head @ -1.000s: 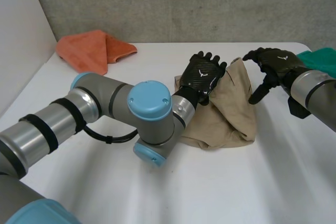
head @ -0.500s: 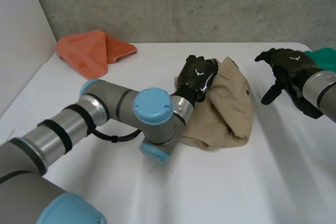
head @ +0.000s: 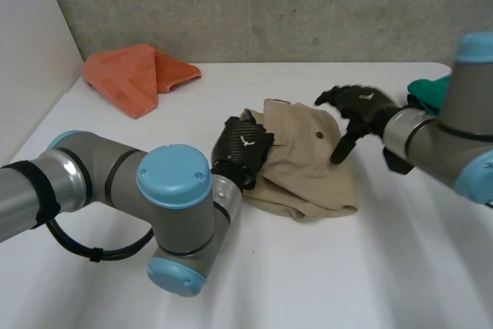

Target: Fold the laundry.

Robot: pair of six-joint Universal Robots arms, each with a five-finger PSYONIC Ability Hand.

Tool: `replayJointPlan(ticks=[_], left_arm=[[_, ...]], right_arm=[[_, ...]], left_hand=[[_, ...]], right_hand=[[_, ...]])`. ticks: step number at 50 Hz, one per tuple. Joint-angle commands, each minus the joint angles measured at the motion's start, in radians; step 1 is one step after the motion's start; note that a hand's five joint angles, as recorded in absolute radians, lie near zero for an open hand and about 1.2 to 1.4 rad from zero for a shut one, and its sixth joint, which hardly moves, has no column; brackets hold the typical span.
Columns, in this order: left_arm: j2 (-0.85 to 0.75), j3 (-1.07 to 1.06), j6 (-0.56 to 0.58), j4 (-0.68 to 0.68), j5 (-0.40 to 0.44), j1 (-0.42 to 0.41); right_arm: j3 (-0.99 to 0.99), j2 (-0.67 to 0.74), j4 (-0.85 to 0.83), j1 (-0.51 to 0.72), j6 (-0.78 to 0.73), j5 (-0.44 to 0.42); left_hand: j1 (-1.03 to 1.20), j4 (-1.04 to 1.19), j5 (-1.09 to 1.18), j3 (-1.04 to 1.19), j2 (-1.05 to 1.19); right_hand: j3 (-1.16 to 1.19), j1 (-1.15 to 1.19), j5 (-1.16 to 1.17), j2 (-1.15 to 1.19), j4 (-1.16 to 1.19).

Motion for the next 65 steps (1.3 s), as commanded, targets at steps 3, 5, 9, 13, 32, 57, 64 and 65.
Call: replayJointPlan(ticks=[3,5,9,13,32,57,64,65], left_arm=[[0.054,-0.01,0.002,-0.076,-0.089,0.001],[0.087,0.005,-0.001,-0.09,-0.091,-0.001],[0.129,0.041,-0.003,-0.085,-0.08,0.005],[0.12,0.137,-0.012,-0.087,-0.076,-0.004],[-0.332,0.599,-0.02,-0.298,0.041,-0.018],[-0.374,0.627,0.045,-0.45,0.044,0.028],[-0.374,0.631,0.045,-0.45,0.058,0.03],[-0.377,0.631,0.045,-0.45,0.066,0.036]], right_arm=[[-0.081,0.181,-0.009,0.03,-0.016,0.012],[-0.081,0.189,-0.009,0.03,-0.016,0.012],[-0.072,0.18,-0.006,0.032,-0.017,-0.003],[-0.049,0.149,-0.006,0.033,-0.03,-0.007],[0.011,0.042,-0.018,0.055,-0.03,0.073],[-0.029,0.189,-0.02,0.056,-0.195,0.148],[-0.037,0.193,-0.021,0.056,-0.198,0.155],[-0.037,0.196,-0.021,0.056,-0.198,0.155]], left_hand=[[-0.44,-0.49,-0.421,-0.486,-0.477],[-0.549,-0.598,-0.53,-0.594,-0.585],[-0.743,-0.793,-0.724,-0.789,-0.78],[-0.746,-0.796,-0.727,-0.792,-0.783],[-0.734,-0.784,-0.716,-0.78,-0.771],[-0.74,-0.79,-0.721,-0.786,-0.777],[-0.74,-0.79,-0.721,-0.786,-0.777],[-0.74,-0.79,-0.721,-0.786,-0.777]], right_hand=[[-0.039,-0.031,-0.069,-0.049,-0.063],[-0.039,-0.031,-0.069,-0.049,-0.063],[-0.039,-0.031,-0.069,-0.049,-0.063],[-0.039,-0.031,-0.069,-0.049,-0.063],[-0.039,-0.031,-0.069,-0.049,-0.063],[-0.039,-0.031,-0.069,-0.049,-0.063],[-0.039,-0.031,-0.069,-0.049,-0.063],[-0.039,-0.031,-0.069,-0.049,-0.063]])
